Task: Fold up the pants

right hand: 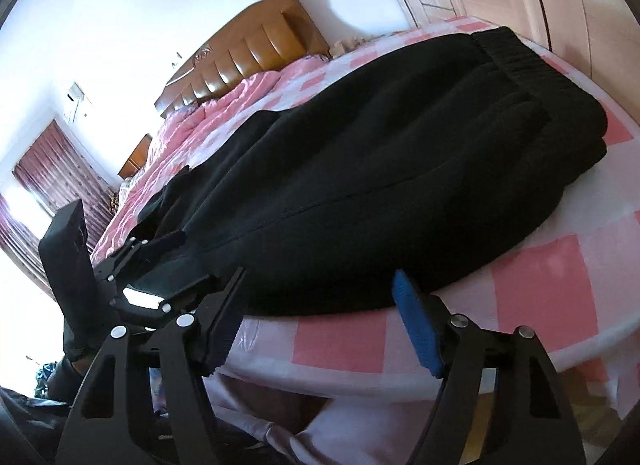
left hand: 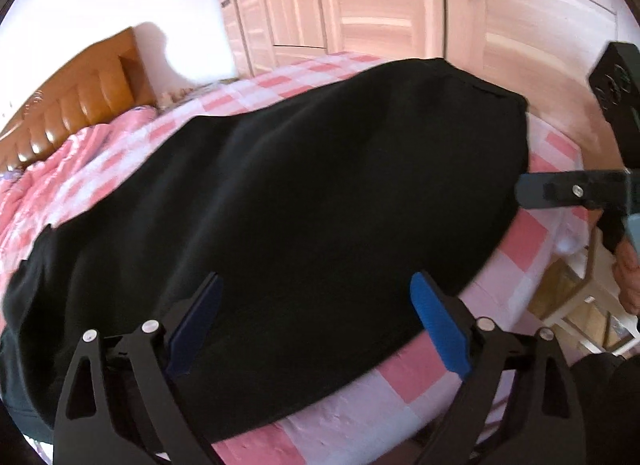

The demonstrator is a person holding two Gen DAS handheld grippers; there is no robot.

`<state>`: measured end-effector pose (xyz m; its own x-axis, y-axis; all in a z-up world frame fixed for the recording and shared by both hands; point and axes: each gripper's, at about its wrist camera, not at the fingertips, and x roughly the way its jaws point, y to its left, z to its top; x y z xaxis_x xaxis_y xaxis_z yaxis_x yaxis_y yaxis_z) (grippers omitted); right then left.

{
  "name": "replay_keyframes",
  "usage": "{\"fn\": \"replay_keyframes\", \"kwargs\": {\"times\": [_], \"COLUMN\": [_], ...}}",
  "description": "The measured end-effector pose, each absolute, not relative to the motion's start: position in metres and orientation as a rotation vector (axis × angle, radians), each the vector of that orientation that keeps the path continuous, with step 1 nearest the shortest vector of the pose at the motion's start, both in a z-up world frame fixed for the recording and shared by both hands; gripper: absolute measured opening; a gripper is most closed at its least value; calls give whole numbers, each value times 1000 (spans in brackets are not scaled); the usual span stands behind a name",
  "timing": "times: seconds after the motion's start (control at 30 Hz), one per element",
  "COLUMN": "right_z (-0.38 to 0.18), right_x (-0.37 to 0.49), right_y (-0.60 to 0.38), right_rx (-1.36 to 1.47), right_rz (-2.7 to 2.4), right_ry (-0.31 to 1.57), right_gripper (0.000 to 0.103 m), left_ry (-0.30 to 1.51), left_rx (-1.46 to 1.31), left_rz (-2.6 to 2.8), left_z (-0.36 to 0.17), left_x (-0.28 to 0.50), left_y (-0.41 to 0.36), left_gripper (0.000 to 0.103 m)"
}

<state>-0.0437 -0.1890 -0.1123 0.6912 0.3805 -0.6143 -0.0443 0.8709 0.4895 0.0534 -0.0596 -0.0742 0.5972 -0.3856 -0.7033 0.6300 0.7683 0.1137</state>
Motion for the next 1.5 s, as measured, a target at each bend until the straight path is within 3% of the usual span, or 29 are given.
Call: {"fn": "replay_keyframes", "kwargs": {"times": [0.07,0.13,0.17,0.2,0.33,0.63,0.7,0.73,0.77,0.83,1.1,1.2,1.23,1.27,1.3,1.33,1.5], "right_z": [-112,-110,-109,-109,-109,-87,-87,-91,-95,-100,-116,-128,-127,-124,-117,-111,-87], "right_x": [-39,-31,-28,-24,-27,-38,-39,-40,-40,-43,-42,-38,-38,-38,-41,-45,-74], "right_y": [-187,-187,-187,-188,-187,-189,-189,-191,-192,-192,-191,-197,-197,-197,-196,-197,-234], "right_rx": [481,496,504,503,495,540,540,547,553,569,571,613,609,598,584,567,538], "right_rz": [261,253,248,227,214,240,244,243,239,238,228,243,258,277,292,274,92], "right_ry": [797,795,789,784,754,639,645,657,669,682,720,746,753,759,756,745,619], "right_gripper": [68,56,40,30,11,9,9,9,9,9,10,17,28,38,67,98,96], "left_ry": [710,715,718,715,711,627,633,638,646,624,631,644,650,653,641,622,621], "left_rx": [386,401,407,414,429,565,562,555,545,580,626,615,618,627,635,633,503], "left_rz": [-627,-664,-677,-684,-702,-742,-746,-758,-777,-797,-817,-828,-834,-823,-805,-804,-762], "left_z": [-75,-76,-77,-78,-75,-70,-72,-72,-71,-69,-76,-76,-76,-76,-76,-72,-55], "left_x": [50,48,47,47,46,27,31,32,31,23,17,20,18,17,14,10,10], "left_y": [-62,-67,-68,-70,-73,-108,-111,-112,-112,-114,-114,-113,-114,-113,-112,-108,-75], "left_gripper": [89,82,80,80,78,79,67,40,30,18,17,29,53,84,90,89,92]}}
